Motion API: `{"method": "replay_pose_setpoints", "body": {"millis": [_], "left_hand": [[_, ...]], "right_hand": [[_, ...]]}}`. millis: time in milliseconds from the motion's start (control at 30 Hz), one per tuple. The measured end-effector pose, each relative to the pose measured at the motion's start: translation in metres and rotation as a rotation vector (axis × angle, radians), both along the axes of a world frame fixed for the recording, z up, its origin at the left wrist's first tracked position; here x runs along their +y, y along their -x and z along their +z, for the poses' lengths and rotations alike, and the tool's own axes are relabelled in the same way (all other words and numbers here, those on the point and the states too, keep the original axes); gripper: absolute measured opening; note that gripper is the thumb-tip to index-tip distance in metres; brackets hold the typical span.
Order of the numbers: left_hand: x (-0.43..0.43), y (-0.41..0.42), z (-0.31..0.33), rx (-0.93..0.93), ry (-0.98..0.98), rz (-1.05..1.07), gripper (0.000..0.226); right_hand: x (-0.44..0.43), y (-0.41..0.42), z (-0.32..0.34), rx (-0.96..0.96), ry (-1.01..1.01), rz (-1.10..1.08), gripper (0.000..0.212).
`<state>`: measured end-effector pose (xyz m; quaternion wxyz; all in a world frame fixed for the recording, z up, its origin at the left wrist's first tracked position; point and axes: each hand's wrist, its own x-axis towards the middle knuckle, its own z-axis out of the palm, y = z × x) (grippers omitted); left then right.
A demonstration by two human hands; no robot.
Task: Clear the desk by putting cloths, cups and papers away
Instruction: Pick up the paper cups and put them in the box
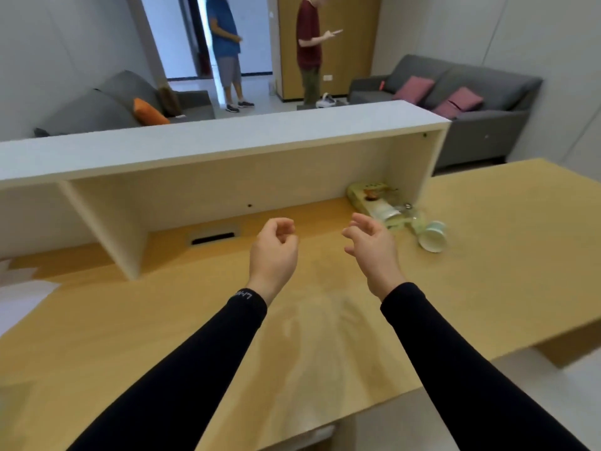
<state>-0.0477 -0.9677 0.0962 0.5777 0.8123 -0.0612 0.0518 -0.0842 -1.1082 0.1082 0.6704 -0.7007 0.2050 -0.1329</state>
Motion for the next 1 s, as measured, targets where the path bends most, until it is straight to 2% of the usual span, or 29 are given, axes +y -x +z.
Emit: {"method": "replay_pose_setpoints", "body": {"millis": [133, 333, 433, 633, 700, 867, 933, 1000], "left_hand": [[-0.1, -0.015, -0.013, 0.08, -0.072, -0.161, 0.016], [-0.197, -0.037, -0.045, 0.312, -0.279, -0.408, 0.015], [-0.226, -0.051, -0.058, 0.366, -0.338, -0.45, 0.015], [-0.269, -0.086, -0.09, 0.462, -0.424, -0.54, 0.014], [-0.28, -0.098, -0.098, 0.501, -0.417, -0.537, 0.023], [-0.307, -0.124, -0.112, 0.662, -0.226, -0.447, 0.073], [-0.318, -0.133, -0.116, 0.704, -0.146, -0.44, 0.078], [-0.326, -0.14, -0.12, 0.724, -0.06, -0.457, 0.072]], "right_hand": [[-0.1, -0.01, -0.017, 0.089, -0.019, -0.066, 0.04], [-0.197, -0.025, -0.051, 0.385, -0.019, 0.077, 0.014], [-0.233, -0.036, -0.069, 0.469, 0.022, 0.047, 0.018], [-0.284, -0.074, -0.102, 0.47, 0.133, -0.148, 0.037], [-0.294, -0.088, -0.107, 0.455, 0.203, -0.168, 0.047], [-0.309, -0.126, -0.121, 0.399, 0.184, -0.157, 0.061], [-0.312, -0.137, -0.127, 0.405, 0.141, -0.166, 0.058], [-0.312, -0.147, -0.135, 0.415, 0.116, -0.168, 0.05]]}}
